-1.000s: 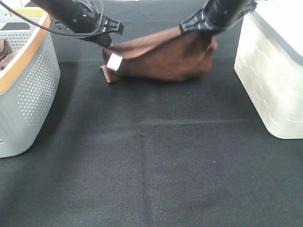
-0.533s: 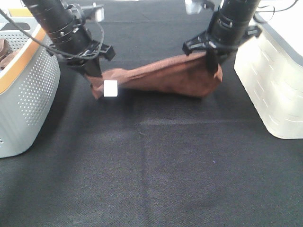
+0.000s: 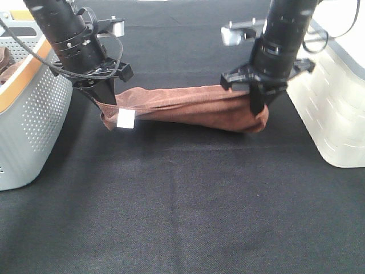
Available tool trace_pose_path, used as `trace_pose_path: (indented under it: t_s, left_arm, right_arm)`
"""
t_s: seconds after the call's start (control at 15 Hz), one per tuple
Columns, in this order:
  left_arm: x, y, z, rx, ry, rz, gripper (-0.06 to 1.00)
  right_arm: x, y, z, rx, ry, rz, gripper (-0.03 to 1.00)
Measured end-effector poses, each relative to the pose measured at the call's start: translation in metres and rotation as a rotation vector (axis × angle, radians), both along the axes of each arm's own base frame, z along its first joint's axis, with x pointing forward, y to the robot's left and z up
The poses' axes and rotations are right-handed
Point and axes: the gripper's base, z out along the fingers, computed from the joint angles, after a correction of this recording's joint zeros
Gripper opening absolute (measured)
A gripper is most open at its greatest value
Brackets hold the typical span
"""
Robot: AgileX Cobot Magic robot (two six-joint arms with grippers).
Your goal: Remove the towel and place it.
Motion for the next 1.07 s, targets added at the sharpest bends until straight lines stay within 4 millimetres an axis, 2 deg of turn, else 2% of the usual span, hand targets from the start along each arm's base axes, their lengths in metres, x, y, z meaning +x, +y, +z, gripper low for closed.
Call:
trace_pose_path:
  t_s: [0.13, 0.4, 0.6, 0.67, 0.8, 0.87, 0.93, 1.0, 1.07]
  left_arm:
    - [-0.005, 0.001, -0.009, 0.009, 0.035, 0.0, 0.01]
    - [-0.022, 0.009, -0.037, 0.062, 0.143, -0.006, 0.04]
    - [-0.03, 0.011, -0.047, 0.079, 0.187, -0.008, 0.05]
    - [-0.03, 0.012, -0.048, 0.084, 0.188, -0.01, 0.1]
    - [-0.03, 0.013, -0.049, 0.092, 0.189, -0.013, 0.31]
    - [-0.03, 0.013, -0.049, 0.092, 0.189, -0.013, 0.53]
    - [-0.03, 0.013, -0.049, 0.092, 0.189, -0.013, 0.53]
    - [-0.03, 0.013, -0.048, 0.091, 0.189, -0.012, 0.62]
    - [-0.03, 0.014, -0.048, 0.088, 0.19, -0.009, 0.65]
  right_arm:
    - [-0.007, -0.002, -0.012, -0.004, 0.041, -0.004, 0.0]
    - [-0.011, -0.002, -0.016, 0.0, 0.07, -0.002, 0.0]
    - [-0.015, -0.002, -0.02, 0.012, 0.097, 0.005, 0.0]
    - [-0.016, -0.003, -0.023, 0.005, 0.107, 0.007, 0.03]
    - [-0.02, -0.005, -0.027, -0.008, 0.126, 0.009, 0.19]
    - [-0.02, -0.006, -0.028, -0.016, 0.131, 0.011, 0.33]
    - [-0.02, -0.006, -0.028, -0.016, 0.131, 0.011, 0.33]
    - [-0.022, -0.006, -0.028, -0.024, 0.15, 0.005, 0.54]
    - [-0.024, -0.007, -0.028, -0.03, 0.169, 0.005, 0.65]
